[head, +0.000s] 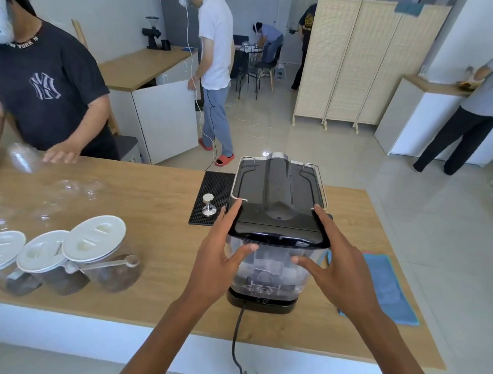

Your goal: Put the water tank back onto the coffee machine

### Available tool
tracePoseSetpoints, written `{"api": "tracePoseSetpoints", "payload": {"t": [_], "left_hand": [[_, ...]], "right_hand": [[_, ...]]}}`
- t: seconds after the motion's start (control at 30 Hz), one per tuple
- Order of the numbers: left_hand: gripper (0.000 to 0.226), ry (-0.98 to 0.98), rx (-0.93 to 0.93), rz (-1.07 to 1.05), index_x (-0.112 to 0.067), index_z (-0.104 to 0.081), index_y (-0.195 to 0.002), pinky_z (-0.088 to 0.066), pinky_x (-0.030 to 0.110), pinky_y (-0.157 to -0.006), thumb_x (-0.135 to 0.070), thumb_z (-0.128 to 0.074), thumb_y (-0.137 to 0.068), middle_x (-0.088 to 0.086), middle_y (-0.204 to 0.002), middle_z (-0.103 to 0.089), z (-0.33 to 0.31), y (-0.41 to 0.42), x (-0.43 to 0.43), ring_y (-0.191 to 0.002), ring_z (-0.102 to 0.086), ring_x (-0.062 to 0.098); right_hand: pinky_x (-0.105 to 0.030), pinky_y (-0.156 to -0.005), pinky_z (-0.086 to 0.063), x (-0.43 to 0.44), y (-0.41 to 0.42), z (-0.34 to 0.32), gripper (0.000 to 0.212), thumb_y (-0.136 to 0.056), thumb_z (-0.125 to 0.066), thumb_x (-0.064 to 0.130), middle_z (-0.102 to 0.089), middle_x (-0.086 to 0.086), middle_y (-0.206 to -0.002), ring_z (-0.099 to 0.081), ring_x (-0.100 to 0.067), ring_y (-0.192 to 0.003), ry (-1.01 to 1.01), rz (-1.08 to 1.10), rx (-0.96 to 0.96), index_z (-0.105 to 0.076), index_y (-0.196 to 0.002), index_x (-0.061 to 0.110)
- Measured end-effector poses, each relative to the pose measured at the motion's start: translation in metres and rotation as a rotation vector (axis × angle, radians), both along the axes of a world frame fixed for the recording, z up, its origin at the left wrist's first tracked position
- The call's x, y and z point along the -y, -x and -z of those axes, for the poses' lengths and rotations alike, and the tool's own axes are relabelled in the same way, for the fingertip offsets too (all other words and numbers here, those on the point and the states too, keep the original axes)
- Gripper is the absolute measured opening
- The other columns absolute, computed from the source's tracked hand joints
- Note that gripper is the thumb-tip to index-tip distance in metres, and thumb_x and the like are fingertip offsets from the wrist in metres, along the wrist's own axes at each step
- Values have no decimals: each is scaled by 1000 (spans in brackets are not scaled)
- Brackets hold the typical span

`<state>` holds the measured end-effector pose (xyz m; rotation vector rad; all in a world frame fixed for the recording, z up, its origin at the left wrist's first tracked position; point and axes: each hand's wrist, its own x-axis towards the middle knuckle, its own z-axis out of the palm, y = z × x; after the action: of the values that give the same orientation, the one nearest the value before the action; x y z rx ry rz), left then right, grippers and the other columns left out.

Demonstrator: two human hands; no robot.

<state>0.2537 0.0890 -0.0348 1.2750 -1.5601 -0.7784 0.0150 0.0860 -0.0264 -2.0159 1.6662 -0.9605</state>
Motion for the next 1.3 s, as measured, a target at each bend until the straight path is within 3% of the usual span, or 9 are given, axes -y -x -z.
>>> {"api": "tracePoseSetpoints", "payload": {"t": [0.1, 0.23, 0.33, 0.47, 0.73, 0.97, 1.03, 1.2, 1.3], "left_hand": [[79, -14, -6, -1, -48, -26, -153, -28, 51, -122, -41, -69, -87, -17, -165, -26, 9, 0, -1, -154, -16, 4], [80, -39, -17, -17, -50, -24, -154, -28, 51, -122, -45, -69, -88, -18, -166, -24, 24, 0, -3, -153, -16, 2], [77, -30, -3, -13, -52, -26, -152, -29, 51, -122, -45, -68, -88, -21, -163, -29, 28, -2, -2, -153, -19, 4], [74, -9, 32, -14, -55, -26, -150, -31, 48, -122, -41, -67, -89, -26, -160, -31, 30, -4, -1, -151, -25, 2], [78, -10, 103, -10, -55, -25, -151, -33, 46, -120, -52, -66, -84, -17, -163, -33, 27, -6, -1, -151, -29, 11], [85, -29, 149, 41, -50, -23, -153, -37, 22, -112, -50, -73, -84, -15, -162, -34, 24, -15, 4, -150, -30, 7], [88, -44, 157, 44, -51, -22, -153, -37, 13, -105, -50, -74, -82, -16, -162, -35, 21, -16, 6, -146, -35, 6], [90, -40, 173, 44, -50, -20, -154, -42, 23, -109, -54, -73, -81, -15, -161, -37, 20, -18, 7, -142, -40, 6], [91, -5, 225, -7, -49, -11, -156, -39, 25, -112, -53, -69, -86, -13, -166, -25, 26, -14, 0, -149, -27, 3]], "right_hand": [[-32, -105, -43, -2, -1, 10, 96, -72, -65, 64, -23, 14, -165, -34, -11, -146, -32, -32, 73, -16, -154, 52], [-34, -108, -40, -6, -8, 24, 94, -80, -74, 48, -4, 19, -168, -21, 1, -148, -52, -28, 140, -14, -152, 57], [-38, -113, -34, -4, -9, 26, 94, -82, -74, 43, -4, 21, -167, -12, 6, -147, -62, -31, 140, -12, -152, 57], [-49, -115, -37, -3, -8, 26, 93, -79, -71, 53, -11, 21, -167, -18, -8, -153, -66, -33, 141, -11, -151, 57], [-39, -114, -37, -5, -8, 25, 94, -78, -70, 55, -13, 19, -167, -22, -2, -149, -51, -40, 140, -13, -153, 53], [-35, -103, -48, -5, -4, 25, 96, -75, -66, 61, -14, 14, -168, -51, -17, -133, -75, -26, 52, -11, -153, 53], [-39, -104, -49, -5, -2, 25, 95, -76, -65, 62, -15, 13, -168, -46, -19, -140, -74, -28, 39, -10, -153, 53], [-43, -108, -47, -4, 1, 26, 94, -77, -64, 63, -17, 11, -168, -40, -21, -145, -77, -34, 26, -8, -152, 55], [-38, -103, -48, -7, 0, 25, 94, -78, -63, 65, -14, 11, -168, -39, -19, -145, -32, -11, 7, -8, -154, 53]]}}
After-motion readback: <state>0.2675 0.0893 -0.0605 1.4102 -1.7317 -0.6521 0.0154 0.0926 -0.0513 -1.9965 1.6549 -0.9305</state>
